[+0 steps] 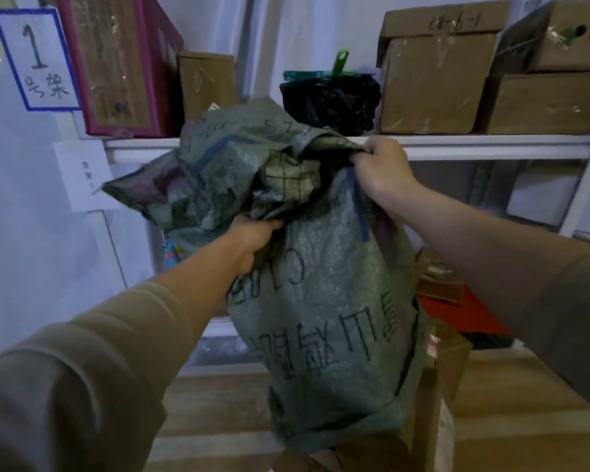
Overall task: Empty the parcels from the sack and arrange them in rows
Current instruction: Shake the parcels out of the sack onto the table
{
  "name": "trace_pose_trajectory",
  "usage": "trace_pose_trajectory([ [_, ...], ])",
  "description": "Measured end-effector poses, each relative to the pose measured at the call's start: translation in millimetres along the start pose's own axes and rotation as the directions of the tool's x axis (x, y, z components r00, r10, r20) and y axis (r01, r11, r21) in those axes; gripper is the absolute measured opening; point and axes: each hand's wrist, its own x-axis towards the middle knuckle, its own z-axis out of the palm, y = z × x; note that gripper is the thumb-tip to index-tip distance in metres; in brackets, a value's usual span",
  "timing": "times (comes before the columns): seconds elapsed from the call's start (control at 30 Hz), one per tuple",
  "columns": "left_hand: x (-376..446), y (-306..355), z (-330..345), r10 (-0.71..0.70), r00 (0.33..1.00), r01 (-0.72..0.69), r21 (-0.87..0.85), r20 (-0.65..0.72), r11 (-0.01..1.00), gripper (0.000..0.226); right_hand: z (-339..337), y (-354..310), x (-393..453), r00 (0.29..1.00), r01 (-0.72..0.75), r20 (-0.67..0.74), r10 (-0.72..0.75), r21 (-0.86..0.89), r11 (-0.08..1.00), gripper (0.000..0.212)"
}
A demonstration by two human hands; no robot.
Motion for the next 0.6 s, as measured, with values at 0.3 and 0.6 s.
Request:
trace_pose_trajectory([
  [0.3, 8, -7, 25, 0.066, 0.990, -0.070, -0.034, -0.122, 0.997, 0.049, -11, 13, 11, 0.994, 0.030, 0.102, -0.033, 0.034, 0.999, 0.032],
  [0.6, -4, 38, 44, 0.223, 0.969, -0.238, -0.164, -0.106, 0.957, 0.040, -49, -9, 34, 0.950, 0.224, -0.221, -0.221, -0.014, 0.975, 0.034],
])
